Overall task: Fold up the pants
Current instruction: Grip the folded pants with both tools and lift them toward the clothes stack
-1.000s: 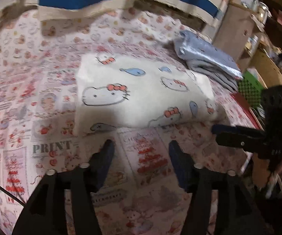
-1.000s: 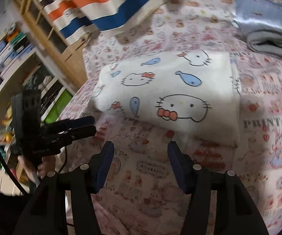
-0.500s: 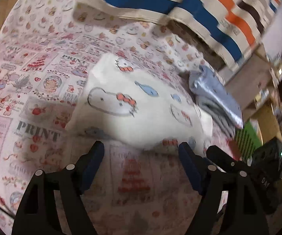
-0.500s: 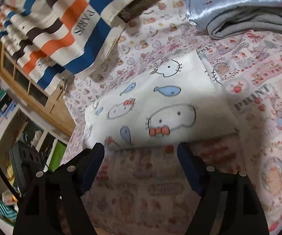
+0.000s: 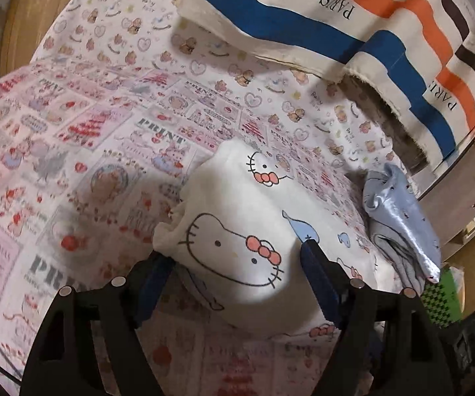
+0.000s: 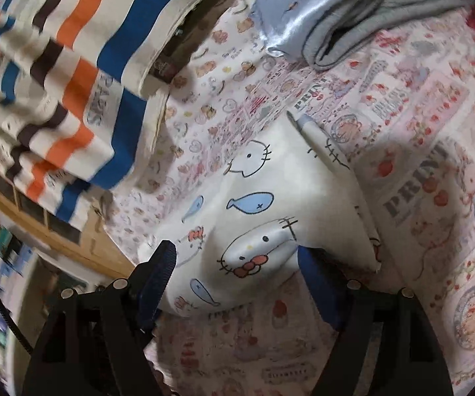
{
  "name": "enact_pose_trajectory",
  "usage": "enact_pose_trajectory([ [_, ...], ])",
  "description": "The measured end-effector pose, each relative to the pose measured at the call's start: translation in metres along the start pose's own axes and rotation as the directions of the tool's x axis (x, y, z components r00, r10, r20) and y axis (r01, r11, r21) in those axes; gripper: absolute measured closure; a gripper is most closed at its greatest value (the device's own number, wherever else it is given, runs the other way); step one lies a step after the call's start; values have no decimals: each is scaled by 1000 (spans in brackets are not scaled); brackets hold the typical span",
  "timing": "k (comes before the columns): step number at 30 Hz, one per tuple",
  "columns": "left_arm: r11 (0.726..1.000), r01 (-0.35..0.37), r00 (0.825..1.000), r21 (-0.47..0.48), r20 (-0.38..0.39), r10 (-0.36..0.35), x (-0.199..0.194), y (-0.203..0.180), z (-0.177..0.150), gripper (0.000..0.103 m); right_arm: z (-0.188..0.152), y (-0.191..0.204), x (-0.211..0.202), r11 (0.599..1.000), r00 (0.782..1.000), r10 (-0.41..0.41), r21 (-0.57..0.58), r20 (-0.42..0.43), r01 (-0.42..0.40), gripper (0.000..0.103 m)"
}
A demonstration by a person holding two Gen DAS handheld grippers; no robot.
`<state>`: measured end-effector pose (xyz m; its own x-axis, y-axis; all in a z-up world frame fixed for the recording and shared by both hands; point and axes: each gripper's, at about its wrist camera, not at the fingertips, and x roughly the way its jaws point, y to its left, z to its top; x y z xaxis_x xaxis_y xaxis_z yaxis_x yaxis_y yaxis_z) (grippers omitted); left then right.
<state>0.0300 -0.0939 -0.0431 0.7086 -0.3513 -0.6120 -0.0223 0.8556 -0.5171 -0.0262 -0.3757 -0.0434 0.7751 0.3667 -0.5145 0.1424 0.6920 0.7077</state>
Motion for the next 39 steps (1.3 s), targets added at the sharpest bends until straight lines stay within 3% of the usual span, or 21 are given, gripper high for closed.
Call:
enact_pose_trajectory([
  [3, 1000, 9, 1000, -22, -7, -10, 0, 3, 3, 26, 2, -4, -10, 996, 996, -85, 20, 15, 84, 26],
  [9, 1000, -1, 1000, 23, -25, 2, 4, 3, 10, 26, 16, -7, -8, 986, 987, -159, -36, 32, 160, 25],
  [14, 994, -50, 999, 99, -17, 52, 7, -2, 15, 27, 30, -8, 6, 988, 992, -125, -91, -15, 123, 24],
  [15, 989, -81, 997, 121, 2, 81, 7, -3, 15, 29, 32, -8, 9, 988, 992, -121, -100, -21, 118, 24],
  [17, 984, -84, 996, 158, 1, 84, 13, -3, 14, 64, 34, -4, 15, 981, 991, -127, -150, -38, 120, 24],
  [18, 983, -68, 997, 170, -29, 73, 18, -3, 14, 72, 34, -2, 18, 977, 991, -130, -177, -42, 121, 24],
  [21, 979, -48, 998, 200, -34, 56, 18, -7, 13, 84, 29, 8, 25, 952, 985, -163, -270, -48, 145, 25],
  [22, 975, -45, 998, 218, -35, 54, 18, -10, 12, 87, 27, 12, 27, 937, 981, -187, -308, -43, 165, 27],
  [24, 967, -43, 998, 250, -38, 54, 18, -15, 11, 89, 24, 14, 30, 922, 974, -225, -329, -32, 202, 59],
  [26, 957, -45, 998, 288, -37, 58, 18, -20, 10, 91, 26, 8, 34, 939, 978, -191, -304, -78, 159, 82],
  [29, 945, -42, 998, 326, -31, 55, 14, -26, 11, 92, 27, 6, 32, 947, 983, -163, -292, -79, 133, 87],
  [33, 915, -40, 999, 401, 33, 30, -4, -40, 13, 92, 26, 23, 19, 918, 990, -139, -379, -22, 121, 88],
  [39, 885, -8, 997, 465, 67, -26, -24, -65, 23, 92, 42, 49, -11, 886, 993, -97, -449, 63, 115, 88],
])
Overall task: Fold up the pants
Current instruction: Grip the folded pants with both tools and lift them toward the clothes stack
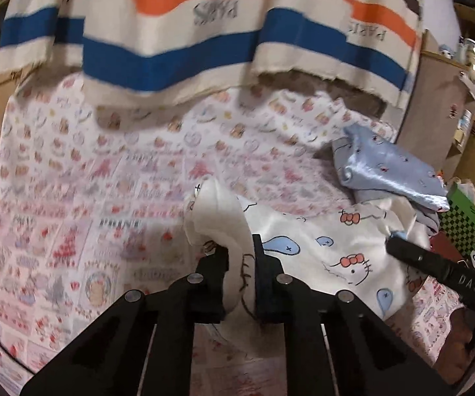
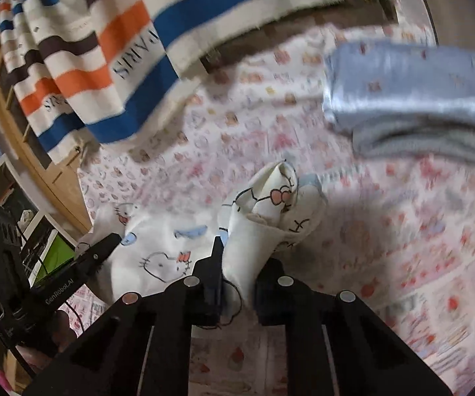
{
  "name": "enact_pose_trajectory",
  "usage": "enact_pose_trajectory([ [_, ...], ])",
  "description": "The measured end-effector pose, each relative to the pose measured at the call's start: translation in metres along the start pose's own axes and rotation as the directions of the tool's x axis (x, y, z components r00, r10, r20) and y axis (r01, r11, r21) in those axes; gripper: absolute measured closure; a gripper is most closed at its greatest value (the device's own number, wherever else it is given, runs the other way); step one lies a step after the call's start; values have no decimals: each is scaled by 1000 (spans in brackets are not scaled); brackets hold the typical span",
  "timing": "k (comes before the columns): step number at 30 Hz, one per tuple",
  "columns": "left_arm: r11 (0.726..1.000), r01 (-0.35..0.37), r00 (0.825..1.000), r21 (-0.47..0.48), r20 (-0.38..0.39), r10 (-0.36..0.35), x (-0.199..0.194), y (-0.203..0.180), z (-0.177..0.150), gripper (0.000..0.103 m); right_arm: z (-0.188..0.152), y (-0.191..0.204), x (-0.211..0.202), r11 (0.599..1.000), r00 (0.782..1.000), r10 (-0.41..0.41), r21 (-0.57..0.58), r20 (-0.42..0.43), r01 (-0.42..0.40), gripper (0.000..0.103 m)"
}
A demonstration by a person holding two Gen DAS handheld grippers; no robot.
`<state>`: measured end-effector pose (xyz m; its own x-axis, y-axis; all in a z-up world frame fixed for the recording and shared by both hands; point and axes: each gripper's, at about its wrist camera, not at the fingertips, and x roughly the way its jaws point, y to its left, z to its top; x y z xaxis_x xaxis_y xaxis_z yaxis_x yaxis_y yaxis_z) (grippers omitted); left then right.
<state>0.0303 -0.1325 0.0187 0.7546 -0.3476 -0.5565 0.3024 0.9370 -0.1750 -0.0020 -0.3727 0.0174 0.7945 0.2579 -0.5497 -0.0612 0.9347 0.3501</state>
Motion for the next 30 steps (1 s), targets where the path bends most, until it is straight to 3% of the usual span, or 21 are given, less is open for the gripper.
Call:
enact_pose_trajectory([
  [5, 998, 21, 996, 53, 84, -25, -15, -21, 26, 92, 21, 7, -32, 996, 995, -17, -84, 95, 25, 88],
  [9, 988, 78, 979, 132, 176, -100, -16, -51, 56, 92, 48, -3, -60, 993, 980, -38, -103, 197, 59, 88],
  [12, 977, 152, 967, 150, 182, -178, 3, -77, 86, 92, 75, -20, -78, 989, 960, -86, -92, 268, 114, 88],
  [16, 958, 236, 938, 161, 220, -268, 40, -115, 126, 92, 117, -55, -97, 984, 936, -145, -52, 322, 171, 88],
  [20, 926, 351, 909, 139, 185, -373, 87, -155, 163, 92, 151, -96, -108, 965, 901, -239, -13, 363, 261, 88],
  [25, 903, 354, 890, 245, 209, -406, 125, -211, 172, 92, 177, -150, -103, 937, 860, -343, 74, 378, 341, 88],
  [28, 900, 372, 891, 228, 183, -415, 152, -227, 170, 92, 187, -181, -89, 916, 844, -400, 120, 356, 384, 88],
  [30, 905, 356, 909, 233, 141, -393, 169, -234, 162, 92, 185, -196, -81, 909, 850, -418, 135, 322, 395, 88],
])
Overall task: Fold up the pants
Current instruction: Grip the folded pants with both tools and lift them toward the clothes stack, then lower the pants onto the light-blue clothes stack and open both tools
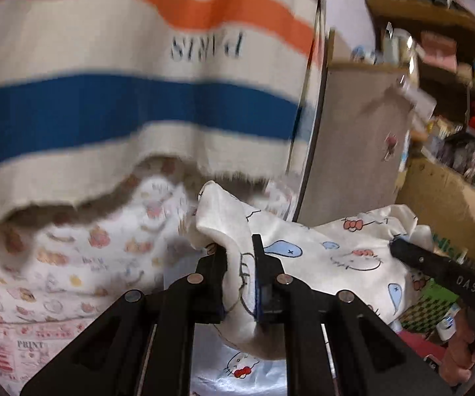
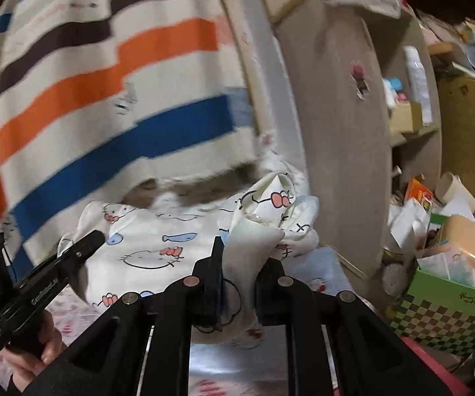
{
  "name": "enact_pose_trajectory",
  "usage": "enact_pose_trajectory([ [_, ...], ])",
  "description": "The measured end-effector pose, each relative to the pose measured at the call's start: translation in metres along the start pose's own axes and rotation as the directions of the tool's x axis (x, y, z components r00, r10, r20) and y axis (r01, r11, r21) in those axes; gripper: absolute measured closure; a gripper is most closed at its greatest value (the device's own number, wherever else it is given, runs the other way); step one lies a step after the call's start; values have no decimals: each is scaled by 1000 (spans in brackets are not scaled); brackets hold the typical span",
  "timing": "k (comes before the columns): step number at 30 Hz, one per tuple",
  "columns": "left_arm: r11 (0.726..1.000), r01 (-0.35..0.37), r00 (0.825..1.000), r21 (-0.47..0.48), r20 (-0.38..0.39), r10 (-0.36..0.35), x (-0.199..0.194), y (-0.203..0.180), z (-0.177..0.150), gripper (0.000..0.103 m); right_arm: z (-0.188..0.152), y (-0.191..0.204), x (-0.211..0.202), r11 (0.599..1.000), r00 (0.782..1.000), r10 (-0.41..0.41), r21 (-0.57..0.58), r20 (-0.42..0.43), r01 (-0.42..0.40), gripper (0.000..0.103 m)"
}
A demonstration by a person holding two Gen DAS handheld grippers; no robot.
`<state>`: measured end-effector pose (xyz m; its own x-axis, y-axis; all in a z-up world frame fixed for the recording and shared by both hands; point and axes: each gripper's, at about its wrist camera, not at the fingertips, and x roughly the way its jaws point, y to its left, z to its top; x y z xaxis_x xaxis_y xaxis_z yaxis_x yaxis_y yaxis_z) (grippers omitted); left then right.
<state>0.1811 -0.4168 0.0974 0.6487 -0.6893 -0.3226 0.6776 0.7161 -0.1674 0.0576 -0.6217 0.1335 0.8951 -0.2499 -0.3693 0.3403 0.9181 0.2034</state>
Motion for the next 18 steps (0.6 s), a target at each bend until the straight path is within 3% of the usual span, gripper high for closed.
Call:
enact_pose_trajectory([
  [4, 999, -30, 989, 9, -143, 31, 30, 4, -25, 91, -22, -8, 29, 999, 992, -41, -13, -116, 40, 87],
  [8, 999, -39, 974, 22, -220, 43, 40, 8, -42, 83, -43, -16, 51, 997, 973, -80, -36, -218, 73, 84],
  [10, 998, -52, 970, 27, -237, 57, 42, 12, -47, 79, -48, -23, 54, 998, 967, -59, 2, -247, 62, 80],
  [13, 995, -78, 977, 56, -195, 88, 37, 12, -46, 58, -47, -26, 52, 997, 965, -76, 6, -249, 80, 66],
  [15, 992, -97, 985, 78, -138, 107, 27, 14, -45, 44, -44, -25, 50, 994, 967, -112, -29, -229, 108, 41],
  [17, 990, -115, 987, 87, -103, 124, 15, 19, -41, 24, -40, -21, 40, 988, 975, -148, -65, -166, 139, 24],
  [18, 991, -108, 989, 76, -92, 115, 9, 23, -39, 20, -39, -19, 33, 986, 979, -158, -76, -131, 149, 22],
])
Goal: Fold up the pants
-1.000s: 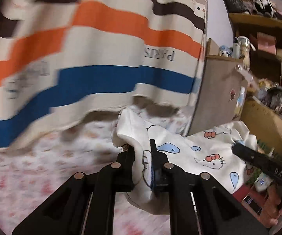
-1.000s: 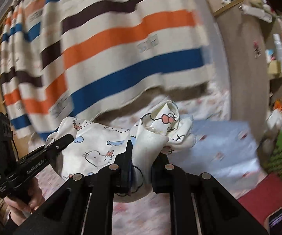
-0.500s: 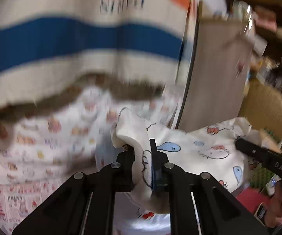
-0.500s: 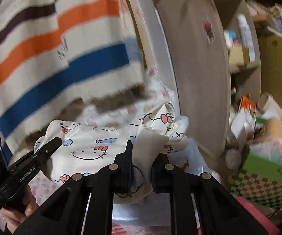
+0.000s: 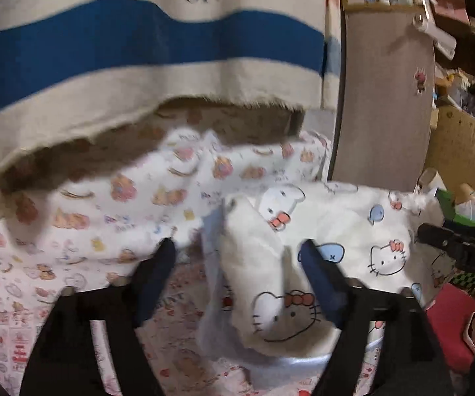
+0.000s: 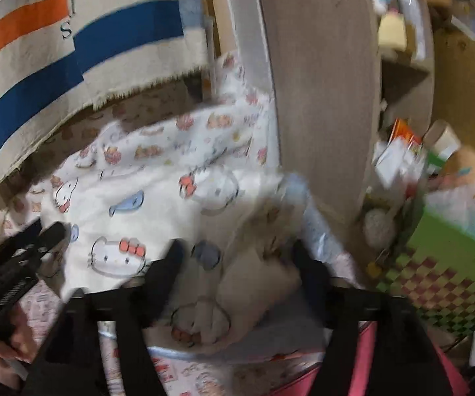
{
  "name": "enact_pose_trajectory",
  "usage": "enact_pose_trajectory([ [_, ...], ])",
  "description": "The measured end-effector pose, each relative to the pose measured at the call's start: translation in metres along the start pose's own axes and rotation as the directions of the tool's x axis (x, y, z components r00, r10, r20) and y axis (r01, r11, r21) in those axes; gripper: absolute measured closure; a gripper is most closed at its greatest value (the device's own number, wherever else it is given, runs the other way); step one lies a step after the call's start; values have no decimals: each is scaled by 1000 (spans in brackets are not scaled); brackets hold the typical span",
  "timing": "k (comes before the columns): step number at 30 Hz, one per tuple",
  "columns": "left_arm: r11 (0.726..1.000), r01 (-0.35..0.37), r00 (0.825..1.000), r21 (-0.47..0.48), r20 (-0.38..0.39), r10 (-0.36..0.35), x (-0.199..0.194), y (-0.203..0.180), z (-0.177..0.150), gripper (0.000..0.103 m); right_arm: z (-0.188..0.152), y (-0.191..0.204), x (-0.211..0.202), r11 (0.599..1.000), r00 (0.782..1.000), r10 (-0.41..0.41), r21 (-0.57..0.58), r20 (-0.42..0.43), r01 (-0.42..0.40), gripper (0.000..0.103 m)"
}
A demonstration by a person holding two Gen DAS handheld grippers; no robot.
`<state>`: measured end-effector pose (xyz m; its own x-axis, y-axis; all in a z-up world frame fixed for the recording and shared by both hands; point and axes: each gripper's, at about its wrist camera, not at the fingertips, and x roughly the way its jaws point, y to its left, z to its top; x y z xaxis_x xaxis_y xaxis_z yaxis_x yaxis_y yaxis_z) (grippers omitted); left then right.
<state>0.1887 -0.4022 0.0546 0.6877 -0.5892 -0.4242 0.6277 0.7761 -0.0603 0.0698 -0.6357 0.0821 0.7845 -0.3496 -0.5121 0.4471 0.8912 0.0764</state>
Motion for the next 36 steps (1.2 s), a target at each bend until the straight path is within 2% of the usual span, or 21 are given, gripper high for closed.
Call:
enact_pose_trajectory([
  [1, 1000, 17, 1000, -15, 12, -16, -6, 4, 3, 19, 1, 1, -10, 1000, 999, -13, -11, 46, 13, 21],
  [2, 999, 28, 999, -22, 23, -28, -14, 8, 3, 16, 3, 2, -17, 1000, 998, -15, -13, 69, 16, 15],
  [8, 1000, -18, 992, 22, 122, 15, -68, 15, 4, 0, 5, 13, -60, 998, 976, 59, 16, 210, -64, 0],
  [14, 997, -81, 972, 10, 224, 77, -127, 31, -6, 0, -10, 43, -87, 994, 943, 108, 0, 314, -114, 0],
  [19, 994, -106, 969, 28, 226, 97, -144, 51, -27, 0, -33, 71, -86, 990, 943, 138, -51, 303, -129, 0],
  [22, 995, -99, 975, 15, 201, 94, -142, 64, -47, 0, -51, 92, -76, 982, 945, 170, -125, 278, -139, 0],
  [24, 995, -104, 977, 6, 186, 101, -137, 71, -59, 0, -61, 98, -70, 978, 944, 192, -134, 267, -161, 0],
  [28, 993, -118, 980, -2, 162, 117, -127, 82, -76, 0, -75, 107, -55, 981, 955, 172, -130, 243, -144, 0],
  [36, 990, -137, 982, 14, 135, 134, -113, 85, -87, 0, -84, 107, -40, 987, 964, 113, -136, 242, -82, 0],
])
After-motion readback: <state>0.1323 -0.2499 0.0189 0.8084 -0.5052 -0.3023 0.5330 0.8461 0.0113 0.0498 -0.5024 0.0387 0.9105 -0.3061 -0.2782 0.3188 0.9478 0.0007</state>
